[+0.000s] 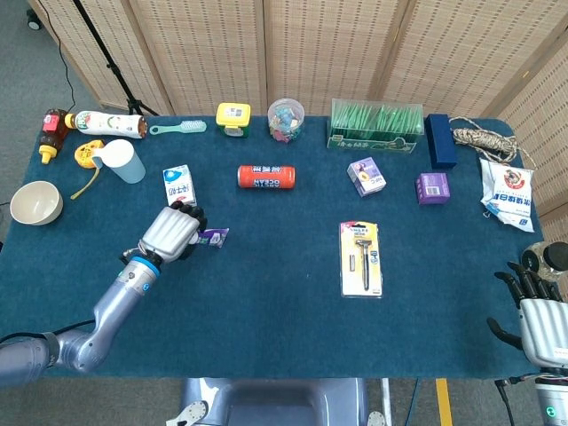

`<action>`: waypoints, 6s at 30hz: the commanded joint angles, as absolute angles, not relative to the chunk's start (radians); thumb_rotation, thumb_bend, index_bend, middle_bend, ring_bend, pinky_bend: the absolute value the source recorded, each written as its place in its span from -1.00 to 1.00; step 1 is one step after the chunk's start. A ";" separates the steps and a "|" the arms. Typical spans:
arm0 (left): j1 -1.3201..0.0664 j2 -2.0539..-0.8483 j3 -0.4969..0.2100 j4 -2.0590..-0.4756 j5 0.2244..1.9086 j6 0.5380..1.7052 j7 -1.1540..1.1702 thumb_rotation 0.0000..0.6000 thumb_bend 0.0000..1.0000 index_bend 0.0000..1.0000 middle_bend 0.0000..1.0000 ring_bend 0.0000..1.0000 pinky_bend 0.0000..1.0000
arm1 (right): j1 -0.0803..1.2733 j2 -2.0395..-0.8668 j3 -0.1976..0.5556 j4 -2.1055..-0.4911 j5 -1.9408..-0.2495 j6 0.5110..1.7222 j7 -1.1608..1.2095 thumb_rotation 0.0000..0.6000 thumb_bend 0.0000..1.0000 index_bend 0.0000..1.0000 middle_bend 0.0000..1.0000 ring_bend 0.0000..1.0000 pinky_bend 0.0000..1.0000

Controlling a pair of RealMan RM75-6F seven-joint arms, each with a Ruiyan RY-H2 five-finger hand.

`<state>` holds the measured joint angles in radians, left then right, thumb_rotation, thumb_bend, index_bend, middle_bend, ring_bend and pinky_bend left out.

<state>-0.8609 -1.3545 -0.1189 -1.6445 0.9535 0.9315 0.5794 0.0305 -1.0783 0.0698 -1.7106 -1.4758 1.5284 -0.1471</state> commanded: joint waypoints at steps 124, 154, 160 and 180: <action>-0.846 -1.583 -0.051 -1.303 1.394 0.799 0.039 1.00 -0.31 -0.35 -0.61 -0.59 -0.54 | -0.004 -1.060 0.068 -1.724 -1.470 1.549 -0.132 1.00 -0.56 -0.52 -0.70 -0.64 -0.55; -0.826 -1.580 -0.040 -1.306 1.407 0.817 0.033 1.00 -0.31 0.12 -0.12 -0.12 -0.12 | -0.005 -1.065 0.070 -1.721 -1.468 1.549 -0.130 1.00 -0.56 -0.51 -0.70 -0.63 -0.55; -0.819 -1.566 -0.045 -1.310 1.406 0.830 0.028 1.00 -0.28 0.25 -0.01 -0.01 -0.01 | 0.007 -1.067 0.070 -1.721 -1.476 1.533 -0.124 1.00 -0.56 -0.51 -0.70 -0.63 -0.55; -0.841 -1.313 -0.070 -1.455 1.438 0.807 -0.036 1.00 -0.23 0.32 0.05 0.04 0.06 | 0.155 -1.042 0.109 -1.782 -1.548 1.382 0.049 1.00 -0.56 -0.49 -0.70 -0.64 -0.55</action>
<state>-0.8302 -1.3437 -0.0631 -1.4311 1.4281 0.8169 -0.0227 0.1353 -1.0402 0.1013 -1.7774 -1.5357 1.4000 0.0275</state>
